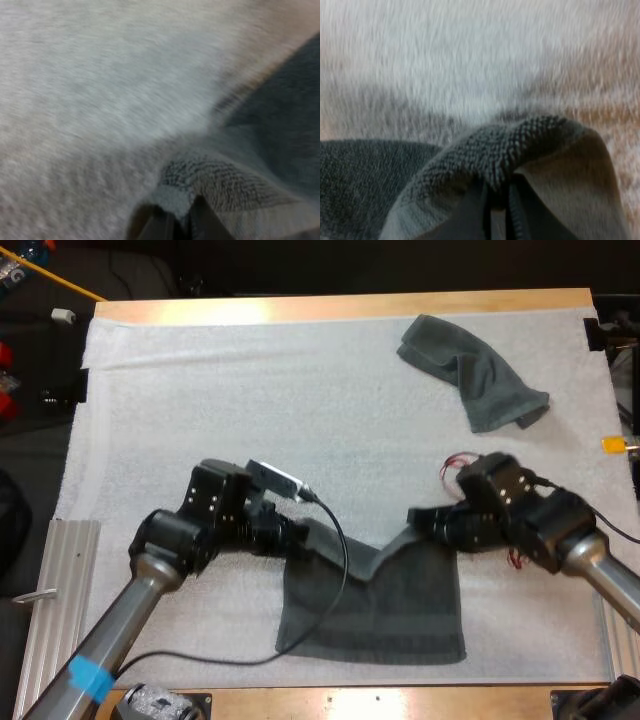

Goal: Pick towel from pile, fold and stack

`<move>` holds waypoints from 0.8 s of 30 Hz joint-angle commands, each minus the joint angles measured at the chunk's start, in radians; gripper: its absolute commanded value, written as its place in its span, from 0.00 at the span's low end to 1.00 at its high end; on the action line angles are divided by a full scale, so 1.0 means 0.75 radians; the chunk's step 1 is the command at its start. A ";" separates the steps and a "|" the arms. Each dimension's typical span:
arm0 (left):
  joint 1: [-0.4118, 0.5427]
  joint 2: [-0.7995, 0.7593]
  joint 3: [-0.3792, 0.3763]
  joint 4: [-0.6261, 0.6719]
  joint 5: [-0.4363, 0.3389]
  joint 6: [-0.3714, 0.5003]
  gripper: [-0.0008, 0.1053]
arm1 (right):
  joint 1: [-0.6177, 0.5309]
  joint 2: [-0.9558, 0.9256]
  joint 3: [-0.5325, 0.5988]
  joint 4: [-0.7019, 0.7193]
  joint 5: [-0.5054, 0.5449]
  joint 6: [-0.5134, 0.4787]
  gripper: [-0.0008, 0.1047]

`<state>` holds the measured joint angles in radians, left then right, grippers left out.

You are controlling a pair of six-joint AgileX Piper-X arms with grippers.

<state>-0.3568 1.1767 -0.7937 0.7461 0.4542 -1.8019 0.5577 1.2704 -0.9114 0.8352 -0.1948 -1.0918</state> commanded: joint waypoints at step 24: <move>0.290 0.271 -0.007 -0.255 0.169 -0.115 0.01 | -0.212 0.200 -0.004 -0.404 -0.125 0.337 0.01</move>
<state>-0.1385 1.3844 -0.7937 0.5684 0.5727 -1.8817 0.4041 1.4205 -0.9114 0.5467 -0.2930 -0.8393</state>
